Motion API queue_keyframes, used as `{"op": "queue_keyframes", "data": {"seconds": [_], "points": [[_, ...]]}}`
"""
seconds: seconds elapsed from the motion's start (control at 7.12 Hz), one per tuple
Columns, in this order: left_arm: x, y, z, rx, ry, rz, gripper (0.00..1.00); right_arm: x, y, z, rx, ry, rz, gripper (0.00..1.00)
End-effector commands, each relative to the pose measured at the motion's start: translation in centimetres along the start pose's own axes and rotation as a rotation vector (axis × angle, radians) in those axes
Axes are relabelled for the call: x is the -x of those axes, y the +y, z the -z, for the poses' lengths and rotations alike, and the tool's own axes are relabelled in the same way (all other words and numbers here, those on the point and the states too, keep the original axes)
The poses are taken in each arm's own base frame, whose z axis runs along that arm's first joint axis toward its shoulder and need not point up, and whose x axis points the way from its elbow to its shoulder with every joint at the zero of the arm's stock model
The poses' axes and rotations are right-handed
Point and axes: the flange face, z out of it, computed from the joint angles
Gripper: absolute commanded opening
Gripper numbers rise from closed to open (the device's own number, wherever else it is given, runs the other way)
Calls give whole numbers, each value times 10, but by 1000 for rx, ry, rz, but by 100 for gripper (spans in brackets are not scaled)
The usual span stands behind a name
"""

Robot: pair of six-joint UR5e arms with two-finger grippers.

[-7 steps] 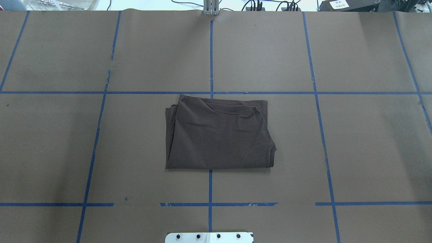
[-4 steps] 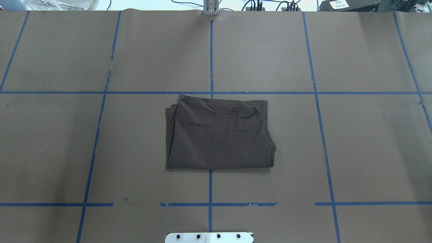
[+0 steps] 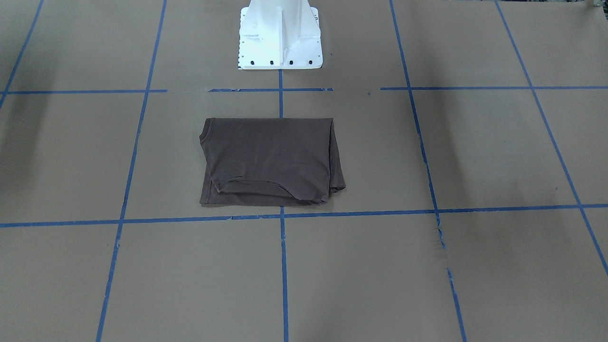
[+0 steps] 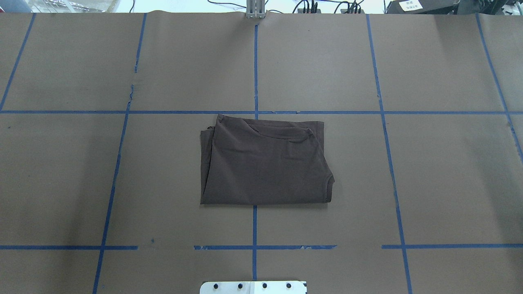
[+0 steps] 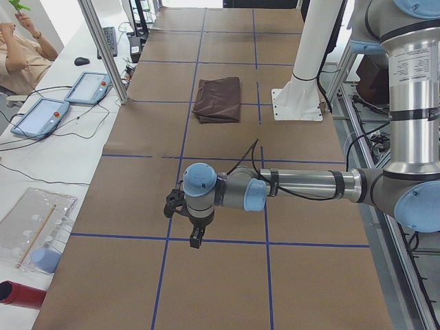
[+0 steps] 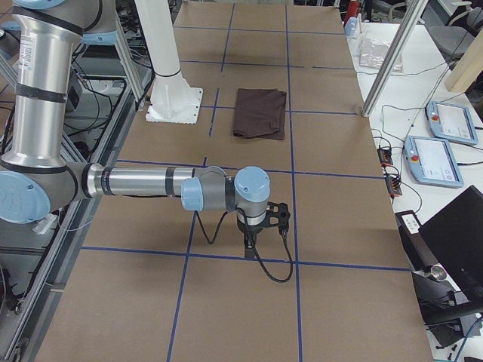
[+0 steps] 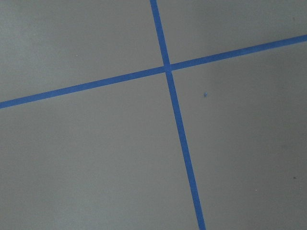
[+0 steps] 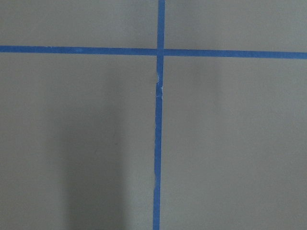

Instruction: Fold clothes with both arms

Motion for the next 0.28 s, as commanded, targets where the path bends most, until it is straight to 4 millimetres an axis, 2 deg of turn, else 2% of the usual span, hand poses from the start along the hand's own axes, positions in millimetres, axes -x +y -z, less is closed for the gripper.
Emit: {"op": "queue_keyframes", "data": {"seconds": [0.0,0.14], "points": [[-2,-1,2,-5,-2,-7,100,-2,3,-2,5,0,-5,100],[-4,-2,4,-8,-5,-10,100,-3,4,-3,7,-1,-7,100]]}}
